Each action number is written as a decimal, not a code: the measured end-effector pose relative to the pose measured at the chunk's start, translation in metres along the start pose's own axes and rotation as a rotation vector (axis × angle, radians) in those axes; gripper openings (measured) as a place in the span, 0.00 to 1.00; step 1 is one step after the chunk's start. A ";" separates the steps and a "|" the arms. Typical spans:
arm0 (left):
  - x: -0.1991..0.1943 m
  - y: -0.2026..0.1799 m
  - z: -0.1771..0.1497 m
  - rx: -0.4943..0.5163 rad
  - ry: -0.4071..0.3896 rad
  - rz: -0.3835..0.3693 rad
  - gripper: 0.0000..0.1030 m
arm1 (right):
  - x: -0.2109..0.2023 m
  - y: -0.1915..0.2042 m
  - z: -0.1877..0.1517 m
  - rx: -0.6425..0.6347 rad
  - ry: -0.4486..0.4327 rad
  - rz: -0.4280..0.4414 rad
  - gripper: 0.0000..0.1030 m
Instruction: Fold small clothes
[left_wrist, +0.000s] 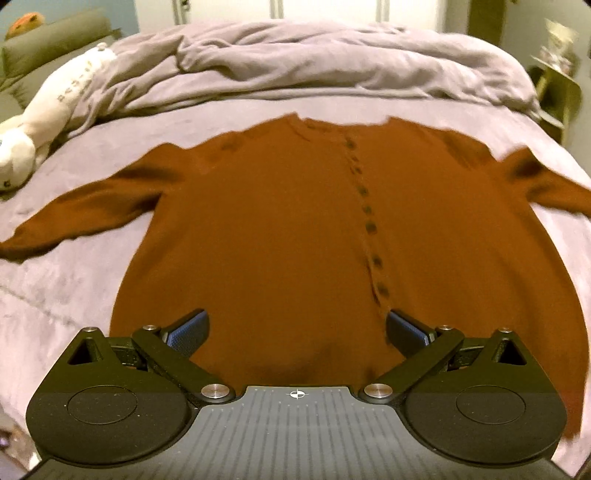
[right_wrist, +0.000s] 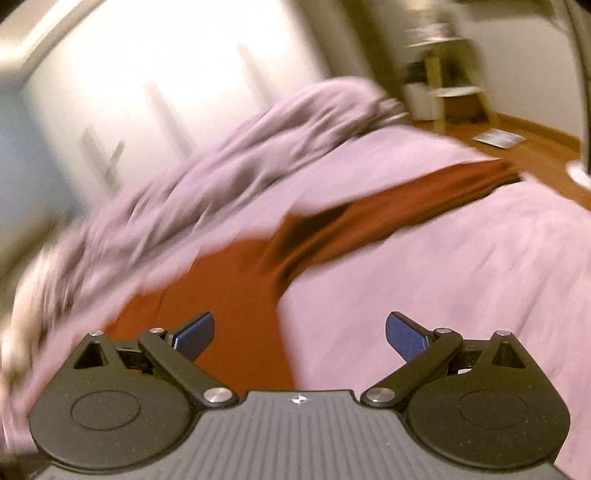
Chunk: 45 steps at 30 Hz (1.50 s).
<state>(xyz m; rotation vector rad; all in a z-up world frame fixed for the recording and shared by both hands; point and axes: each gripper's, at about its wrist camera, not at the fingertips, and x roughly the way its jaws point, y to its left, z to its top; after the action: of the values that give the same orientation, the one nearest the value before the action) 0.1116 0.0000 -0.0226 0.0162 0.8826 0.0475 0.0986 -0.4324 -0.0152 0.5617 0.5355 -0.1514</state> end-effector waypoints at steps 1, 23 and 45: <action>0.009 0.001 0.008 -0.015 0.002 0.005 1.00 | 0.010 -0.017 0.016 0.046 -0.021 -0.030 0.92; 0.085 0.017 0.011 -0.116 0.099 0.031 1.00 | 0.154 -0.176 0.104 0.531 -0.072 -0.219 0.07; 0.024 0.042 0.080 -0.228 -0.138 -0.254 1.00 | 0.074 0.199 0.035 -0.611 -0.066 0.293 0.31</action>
<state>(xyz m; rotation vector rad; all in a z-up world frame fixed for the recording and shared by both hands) 0.1870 0.0431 0.0106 -0.3019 0.7320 -0.0901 0.2324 -0.2832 0.0640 0.0334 0.4018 0.2679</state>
